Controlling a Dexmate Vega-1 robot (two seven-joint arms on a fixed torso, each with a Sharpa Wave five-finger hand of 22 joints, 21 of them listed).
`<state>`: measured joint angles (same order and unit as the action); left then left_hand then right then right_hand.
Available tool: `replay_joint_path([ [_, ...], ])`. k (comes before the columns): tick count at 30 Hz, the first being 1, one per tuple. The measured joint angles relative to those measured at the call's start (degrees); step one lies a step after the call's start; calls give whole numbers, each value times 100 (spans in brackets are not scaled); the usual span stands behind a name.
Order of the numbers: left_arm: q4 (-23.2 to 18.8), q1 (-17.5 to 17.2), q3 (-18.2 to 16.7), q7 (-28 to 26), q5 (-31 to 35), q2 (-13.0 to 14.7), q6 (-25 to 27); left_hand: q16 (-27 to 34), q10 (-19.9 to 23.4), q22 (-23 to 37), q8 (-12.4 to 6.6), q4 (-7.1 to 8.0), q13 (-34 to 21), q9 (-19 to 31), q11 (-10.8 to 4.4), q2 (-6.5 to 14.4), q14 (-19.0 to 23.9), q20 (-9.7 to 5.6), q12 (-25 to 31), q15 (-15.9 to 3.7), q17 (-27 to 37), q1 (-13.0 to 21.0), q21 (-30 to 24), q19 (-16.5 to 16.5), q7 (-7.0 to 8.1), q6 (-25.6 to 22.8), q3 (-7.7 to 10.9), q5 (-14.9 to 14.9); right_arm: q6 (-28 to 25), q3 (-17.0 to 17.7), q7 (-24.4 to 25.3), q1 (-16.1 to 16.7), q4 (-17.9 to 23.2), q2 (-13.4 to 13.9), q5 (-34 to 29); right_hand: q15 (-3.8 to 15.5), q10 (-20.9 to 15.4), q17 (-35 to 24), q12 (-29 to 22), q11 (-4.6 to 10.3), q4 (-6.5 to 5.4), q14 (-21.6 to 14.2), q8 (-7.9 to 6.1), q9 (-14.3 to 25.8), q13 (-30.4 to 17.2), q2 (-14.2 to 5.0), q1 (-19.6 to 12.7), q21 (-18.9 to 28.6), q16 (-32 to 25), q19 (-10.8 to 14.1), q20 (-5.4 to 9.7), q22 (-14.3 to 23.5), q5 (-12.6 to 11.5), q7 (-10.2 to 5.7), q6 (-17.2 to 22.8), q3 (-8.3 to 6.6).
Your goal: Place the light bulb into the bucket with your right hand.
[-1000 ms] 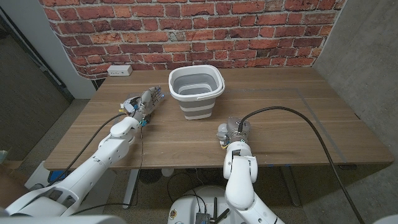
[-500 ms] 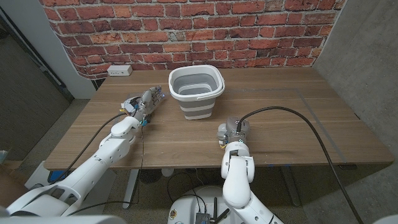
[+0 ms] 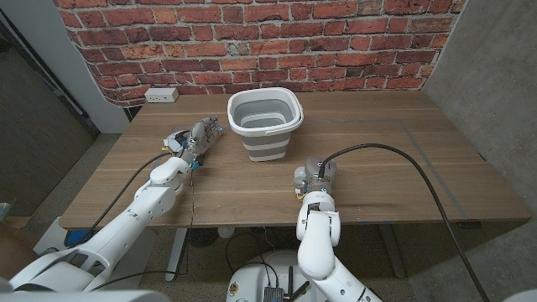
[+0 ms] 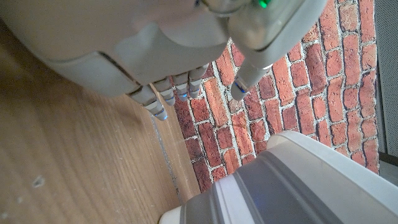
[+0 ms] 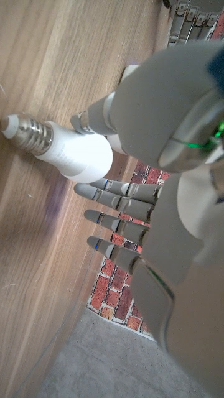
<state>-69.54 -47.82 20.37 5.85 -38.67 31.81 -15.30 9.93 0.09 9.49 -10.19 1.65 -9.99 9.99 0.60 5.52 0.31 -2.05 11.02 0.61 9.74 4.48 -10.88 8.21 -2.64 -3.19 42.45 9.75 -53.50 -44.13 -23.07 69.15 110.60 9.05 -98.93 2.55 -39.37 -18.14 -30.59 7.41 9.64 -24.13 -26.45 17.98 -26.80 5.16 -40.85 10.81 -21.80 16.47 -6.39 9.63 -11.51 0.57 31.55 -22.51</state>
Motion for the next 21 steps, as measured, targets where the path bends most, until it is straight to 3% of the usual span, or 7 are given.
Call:
replay_joint_path([
  [6, -49, -34, 0, -30, -1, 0, 0, 0, 0, 0, 0, 0, 0, 0, 0, 0, 0, 0, 0, 0, 2, 0, 0, 0, 0, 0, 0, 0, -87, -32, 205, -40, -55, 41, 98, 6, -200, -111, -197, -6, 9, -254, -323, 55, -69, 48, -178, 0, -164, 118, 60, 0, 50, -240, 372, 14],
  [21, -116, -72, -4, -91, -2, 4, 11, 0, 0, -1, 0, 0, 0, 0, 0, 0, 0, 0, 0, 0, 1, 0, 0, 0, 17, -17, 0, 0, -193, -74, 365, -81, 67, 211, 225, 34, -487, -219, -229, 18, 5, -430, -373, 54, 27, 116, -247, 0, -282, 200, 142, 0, 88, -278, 654, -6],
])
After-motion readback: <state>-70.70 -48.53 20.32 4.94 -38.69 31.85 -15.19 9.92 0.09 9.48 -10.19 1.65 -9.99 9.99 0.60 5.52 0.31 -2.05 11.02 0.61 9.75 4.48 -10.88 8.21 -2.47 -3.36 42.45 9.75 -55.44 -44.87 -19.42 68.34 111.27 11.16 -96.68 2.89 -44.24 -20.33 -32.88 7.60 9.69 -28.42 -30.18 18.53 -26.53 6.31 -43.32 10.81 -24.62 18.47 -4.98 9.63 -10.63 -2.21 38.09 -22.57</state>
